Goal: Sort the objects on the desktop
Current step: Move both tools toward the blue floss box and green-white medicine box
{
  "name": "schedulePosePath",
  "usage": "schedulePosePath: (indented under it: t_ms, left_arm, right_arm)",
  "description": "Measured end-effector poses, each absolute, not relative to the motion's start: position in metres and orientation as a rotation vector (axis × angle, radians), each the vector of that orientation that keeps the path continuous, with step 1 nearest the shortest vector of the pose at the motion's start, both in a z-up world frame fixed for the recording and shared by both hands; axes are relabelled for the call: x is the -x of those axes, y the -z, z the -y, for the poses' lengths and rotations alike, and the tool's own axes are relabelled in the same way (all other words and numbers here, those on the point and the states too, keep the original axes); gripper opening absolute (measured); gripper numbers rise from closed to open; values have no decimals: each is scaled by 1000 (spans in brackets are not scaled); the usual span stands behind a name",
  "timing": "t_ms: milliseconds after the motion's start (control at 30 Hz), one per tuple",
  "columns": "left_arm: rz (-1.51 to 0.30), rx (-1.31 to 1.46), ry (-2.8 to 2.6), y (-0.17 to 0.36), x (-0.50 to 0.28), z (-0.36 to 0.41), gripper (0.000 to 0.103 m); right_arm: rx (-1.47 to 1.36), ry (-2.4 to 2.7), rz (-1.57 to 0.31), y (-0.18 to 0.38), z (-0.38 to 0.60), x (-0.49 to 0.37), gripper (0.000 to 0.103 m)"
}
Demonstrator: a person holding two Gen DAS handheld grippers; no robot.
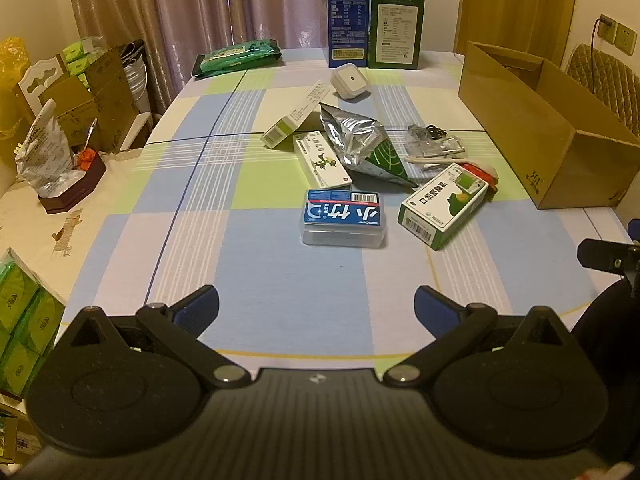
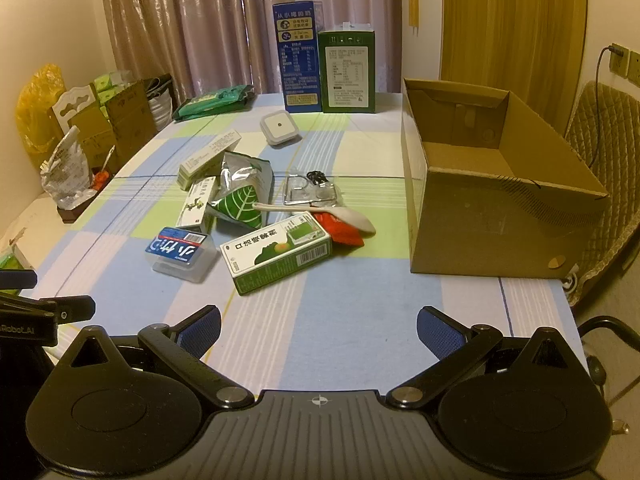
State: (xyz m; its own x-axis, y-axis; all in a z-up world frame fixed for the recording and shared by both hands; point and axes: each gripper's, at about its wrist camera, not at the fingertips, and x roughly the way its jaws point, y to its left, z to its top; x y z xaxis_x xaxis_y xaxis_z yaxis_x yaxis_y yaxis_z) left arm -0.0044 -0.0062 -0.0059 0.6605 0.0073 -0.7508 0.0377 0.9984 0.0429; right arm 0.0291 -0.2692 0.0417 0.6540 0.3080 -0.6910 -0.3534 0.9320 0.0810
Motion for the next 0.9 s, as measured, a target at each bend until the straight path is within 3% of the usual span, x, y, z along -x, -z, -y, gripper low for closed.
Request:
schedulePosePath:
  t_ms: [900]
  left_arm:
    - [-818,-31,103,-11,5,10,102]
  right_arm:
    - [107,-354,-749,-51,265,-26,101]
